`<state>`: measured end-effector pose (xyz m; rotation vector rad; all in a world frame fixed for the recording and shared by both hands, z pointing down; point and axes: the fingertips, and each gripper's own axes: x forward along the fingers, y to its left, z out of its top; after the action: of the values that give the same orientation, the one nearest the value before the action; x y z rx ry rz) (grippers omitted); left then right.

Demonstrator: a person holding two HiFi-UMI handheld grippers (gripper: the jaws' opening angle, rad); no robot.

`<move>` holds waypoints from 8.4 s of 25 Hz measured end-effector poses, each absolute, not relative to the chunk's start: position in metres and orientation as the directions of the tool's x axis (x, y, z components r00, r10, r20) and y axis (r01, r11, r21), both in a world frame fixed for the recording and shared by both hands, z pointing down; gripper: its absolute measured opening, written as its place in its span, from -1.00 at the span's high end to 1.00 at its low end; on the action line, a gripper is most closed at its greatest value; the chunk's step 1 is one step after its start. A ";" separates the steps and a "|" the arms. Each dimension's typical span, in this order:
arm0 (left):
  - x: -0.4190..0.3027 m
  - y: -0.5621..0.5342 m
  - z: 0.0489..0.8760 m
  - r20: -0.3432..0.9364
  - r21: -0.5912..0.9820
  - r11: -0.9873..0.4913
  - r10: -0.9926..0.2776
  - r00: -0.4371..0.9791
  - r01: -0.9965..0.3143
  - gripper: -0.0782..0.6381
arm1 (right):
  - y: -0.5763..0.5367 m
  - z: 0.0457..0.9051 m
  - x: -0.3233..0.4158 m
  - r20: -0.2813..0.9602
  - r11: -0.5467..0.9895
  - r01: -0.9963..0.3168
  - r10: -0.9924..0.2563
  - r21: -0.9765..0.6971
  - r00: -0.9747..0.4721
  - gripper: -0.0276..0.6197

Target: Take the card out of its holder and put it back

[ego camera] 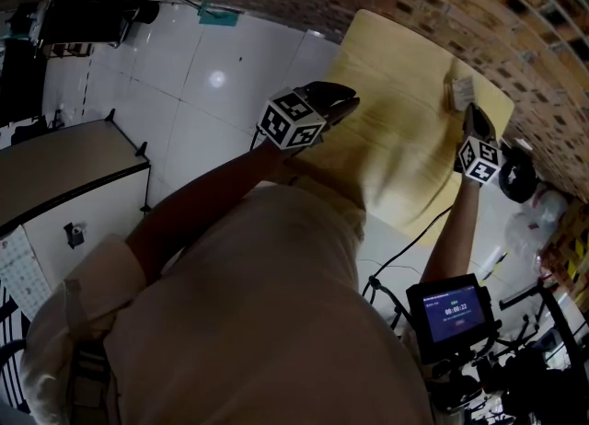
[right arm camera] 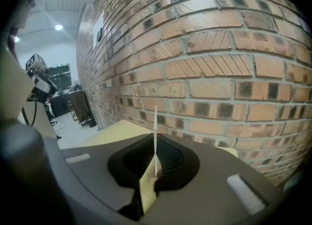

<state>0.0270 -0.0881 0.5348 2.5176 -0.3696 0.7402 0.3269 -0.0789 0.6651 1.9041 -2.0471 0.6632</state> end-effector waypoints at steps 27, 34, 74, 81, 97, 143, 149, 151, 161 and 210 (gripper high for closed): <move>0.027 -0.085 0.536 0.576 0.375 -0.848 -0.104 0.811 -0.375 0.57 | -0.076 0.679 0.322 0.500 -0.014 -0.980 -0.861 -0.198 -0.089 0.88; 0.030 -0.083 0.535 0.574 0.377 -0.849 -0.100 0.812 -0.371 0.57 | -0.074 0.684 0.323 0.514 -0.025 -0.979 -0.854 -0.204 -0.086 0.87; -0.004 -0.084 0.504 0.511 0.346 -0.861 -0.159 0.845 -0.372 0.57 | -0.031 0.579 0.278 0.404 -0.139 -0.984 -0.911 -0.110 0.083 0.50; 0.013 -0.076 0.517 0.482 0.388 -0.879 -0.062 0.874 -0.277 0.57 | -0.018 0.568 0.260 0.426 -0.135 -0.987 -0.901 -0.085 0.086 0.53; -0.120 -0.130 0.494 0.391 0.380 -0.913 0.012 0.920 -0.150 0.58 | 0.025 0.456 0.131 0.385 -0.253 -0.963 -0.883 0.093 0.269 0.53; -0.256 0.046 0.528 0.408 0.384 -0.903 0.351 0.843 0.190 0.57 | 0.274 0.395 -0.121 0.197 -0.612 -0.769 -0.789 -0.182 0.582 0.70; -0.249 0.115 0.510 0.399 0.374 -0.896 0.390 0.830 0.241 0.57 | 0.312 0.388 -0.136 0.180 -0.590 -0.792 -0.805 -0.155 0.565 0.70; -0.254 0.131 0.508 0.406 0.369 -0.895 0.397 0.823 0.250 0.57 | 0.325 0.390 -0.143 0.177 -0.588 -0.794 -0.807 -0.157 0.563 0.70; -0.277 0.173 0.512 0.418 0.355 -0.910 0.361 0.834 0.216 0.58 | 0.396 0.421 -0.177 0.201 -0.605 -0.771 -0.795 -0.198 0.572 0.73; -0.291 0.077 0.512 0.410 0.401 -0.881 0.419 0.810 0.253 0.61 | 0.256 0.433 -0.194 0.324 -0.565 -0.822 -0.793 -0.074 0.516 0.74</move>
<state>-0.2910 0.0773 0.5117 2.6673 0.5106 0.7137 -0.1938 0.2562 0.4326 2.6573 -1.4191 0.4964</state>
